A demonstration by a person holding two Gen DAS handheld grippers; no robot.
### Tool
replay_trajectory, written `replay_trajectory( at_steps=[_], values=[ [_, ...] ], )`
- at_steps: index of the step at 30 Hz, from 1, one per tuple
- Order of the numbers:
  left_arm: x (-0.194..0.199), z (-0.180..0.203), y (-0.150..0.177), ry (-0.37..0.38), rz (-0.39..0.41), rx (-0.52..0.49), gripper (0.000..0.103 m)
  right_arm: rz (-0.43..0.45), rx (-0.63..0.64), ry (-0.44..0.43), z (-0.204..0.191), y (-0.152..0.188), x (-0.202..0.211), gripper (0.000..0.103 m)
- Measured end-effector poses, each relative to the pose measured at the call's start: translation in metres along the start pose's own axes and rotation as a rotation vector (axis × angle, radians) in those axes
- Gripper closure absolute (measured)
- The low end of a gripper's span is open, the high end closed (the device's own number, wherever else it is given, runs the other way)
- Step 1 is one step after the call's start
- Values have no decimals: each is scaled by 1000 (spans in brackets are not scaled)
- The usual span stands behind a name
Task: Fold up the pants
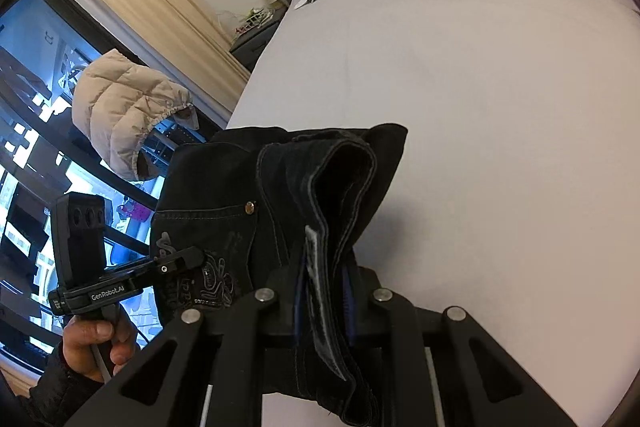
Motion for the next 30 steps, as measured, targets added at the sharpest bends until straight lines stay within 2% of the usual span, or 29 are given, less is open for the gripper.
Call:
replay_trajectory(
  at_steps=[5,8,9,10,11,12,15,17,19,20,21,25,26,27,28,30],
  values=[
    [-29,-42,-29,-48,-7,26,83,-32,-37,14,0,-21,-57,85],
    [-46,-71,-27,-67,-32,74,82,-57,-67,29,13,-22,-87,85],
    [-46,-89,-25,-74,-43,92,79,-71,-85,42,19,-20,-95,81],
    [-50,-99,-20,-79,-51,105,75,-82,-108,62,28,-16,-101,69],
    [-54,-106,-14,-87,-46,120,63,-85,-140,92,39,-10,-108,62],
    [-53,-111,-12,-83,-33,130,59,-79,-162,94,46,-5,-109,57],
    [-50,-117,-8,-55,2,167,50,-18,-219,24,56,5,-100,54],
    [-41,-117,-10,-87,10,148,42,-7,-264,22,59,12,-84,48],
    [-21,-105,-12,-121,65,102,40,35,-271,78,59,14,-64,41],
    [-8,-95,-9,-138,98,71,33,73,-256,98,56,16,-50,39],
    [9,-83,-7,-178,141,18,24,108,-231,115,51,19,-35,38],
    [69,3,9,-333,355,-240,11,256,-43,228,11,29,26,32],
    [93,19,14,-367,417,-289,5,324,24,264,-4,30,48,28],
    [112,37,18,-393,481,-331,0,378,65,290,-16,30,63,19],
    [140,57,28,-411,550,-369,0,440,101,312,-26,29,81,8],
    [183,92,39,-442,676,-434,0,617,174,349,-52,24,126,0]
  ],
)
Point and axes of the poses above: each gripper's, at about its wrist camera, not at the fingertips, and x roughly against the way its jaws point, z to its right, y to its underside, the point moved 5 cm from there along -x, roughly the way its jaws point, and after that the axes turned 10 degrees about z, right-handed, at the moved point
